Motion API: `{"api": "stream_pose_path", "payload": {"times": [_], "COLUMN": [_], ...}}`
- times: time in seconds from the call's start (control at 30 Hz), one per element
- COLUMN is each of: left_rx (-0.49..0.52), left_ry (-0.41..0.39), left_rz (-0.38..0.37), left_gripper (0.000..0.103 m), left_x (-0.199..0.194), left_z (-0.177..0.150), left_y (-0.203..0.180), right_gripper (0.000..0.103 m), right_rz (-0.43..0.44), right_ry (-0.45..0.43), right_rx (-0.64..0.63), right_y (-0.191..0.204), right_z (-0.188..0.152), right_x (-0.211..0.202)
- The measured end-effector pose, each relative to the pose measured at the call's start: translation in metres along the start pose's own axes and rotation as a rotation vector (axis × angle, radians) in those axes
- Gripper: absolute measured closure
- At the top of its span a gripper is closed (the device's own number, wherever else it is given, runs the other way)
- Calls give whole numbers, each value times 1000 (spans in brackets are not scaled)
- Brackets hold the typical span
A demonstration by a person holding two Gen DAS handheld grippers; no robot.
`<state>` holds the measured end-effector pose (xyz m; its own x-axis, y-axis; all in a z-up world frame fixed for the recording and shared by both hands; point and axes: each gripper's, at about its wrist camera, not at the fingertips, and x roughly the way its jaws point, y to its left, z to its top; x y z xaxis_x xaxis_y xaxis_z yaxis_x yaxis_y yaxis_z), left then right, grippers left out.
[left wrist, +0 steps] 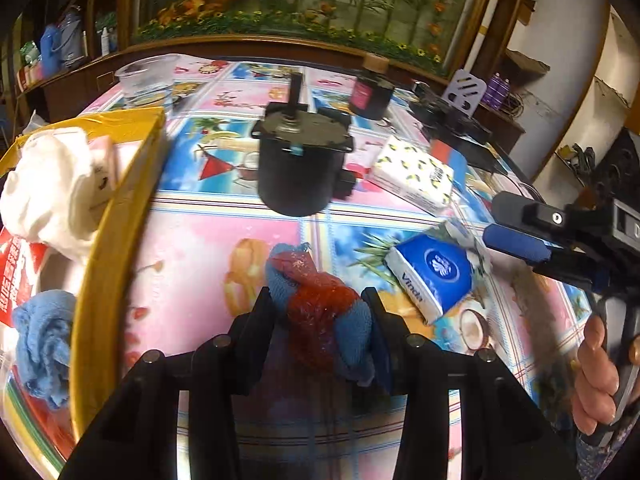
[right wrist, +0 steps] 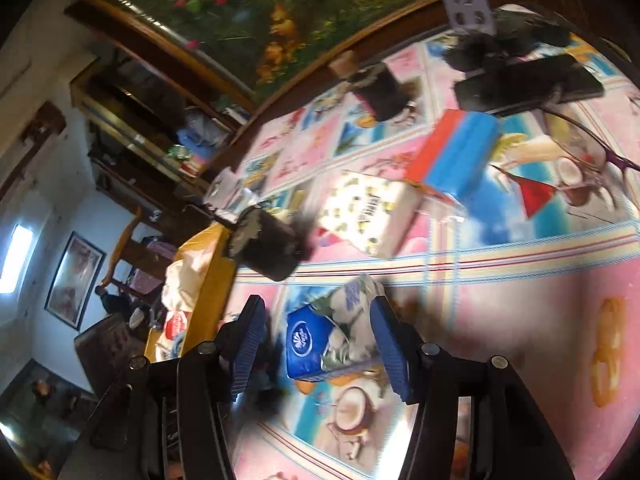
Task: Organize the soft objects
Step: 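Grasp the blue-and-red bundle with the left tool while the right tool grasps the blue Vinda tissue pack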
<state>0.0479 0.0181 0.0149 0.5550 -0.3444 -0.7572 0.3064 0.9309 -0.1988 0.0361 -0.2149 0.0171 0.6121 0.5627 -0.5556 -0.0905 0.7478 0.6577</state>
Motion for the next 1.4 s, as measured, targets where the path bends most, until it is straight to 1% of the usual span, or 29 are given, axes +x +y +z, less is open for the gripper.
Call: {"api": "stream_pose_path", "payload": {"times": [0.1,0.13,0.2,0.23,0.3,0.37,0.47,0.53,0.57,0.63,0.73,0.8,0.83,0.9,1.0,1.1,1.17,1.27,1.37,1.4], "left_rx": [-6,-2,5,4,-1,-5,-5,-12,-16,-24,-32,-28,-28,-27,-21,-19,-17,-14,-4,0], "left_ry": [1,2,3,3,2,0,-4,-5,-4,-4,-3,-4,-4,-6,-7,-8,-8,-9,-9,-8], "left_rz": [6,9,13,11,14,18,32,37,39,41,40,43,43,46,52,55,56,60,63,60], "left_gripper": [61,61,61,61,61,61,61,61,61,61,61,61,61,61,61,61,61,61,61,61], "left_x": [0,0,0,0,1,0,1,0,0,0,-1,-1,-1,-1,-1,-1,-1,0,1,1], "left_z": [1,1,1,2,3,3,3,4,4,5,6,6,5,5,5,4,5,4,4,4], "left_y": [3,2,2,2,4,6,8,12,13,17,19,20,20,20,19,18,17,17,15,14], "right_gripper": [43,43,43,43,43,42,34,34,34,34,34,34,34,34,34,34,34,36,36,36], "right_rz": [-100,-109,-96,-104,-117,-95,-67,-41,-24,-41,-127,-216,-247,-293,-297,-328,-335,-353,-405,-438], "right_ry": [-10,-12,2,26,48,58,86,120,136,148,91,66,63,96,148,195,178,153,101,82], "right_rx": [-46,-42,-14,-9,-28,-28,-29,-48,-70,-132,-263,-353,-389,-451,-516,-579,-585,-542,-439,-384], "right_y": [4,3,-1,-2,2,7,15,24,29,41,59,68,71,73,73,74,72,66,54,48], "right_z": [-2,-3,-6,-8,-8,-12,-28,-46,-54,-64,-61,-54,-51,-46,-47,-55,-57,-52,-45,-45], "right_x": [4,6,14,19,24,20,19,20,19,15,5,8,13,26,43,57,60,55,42,37]}}
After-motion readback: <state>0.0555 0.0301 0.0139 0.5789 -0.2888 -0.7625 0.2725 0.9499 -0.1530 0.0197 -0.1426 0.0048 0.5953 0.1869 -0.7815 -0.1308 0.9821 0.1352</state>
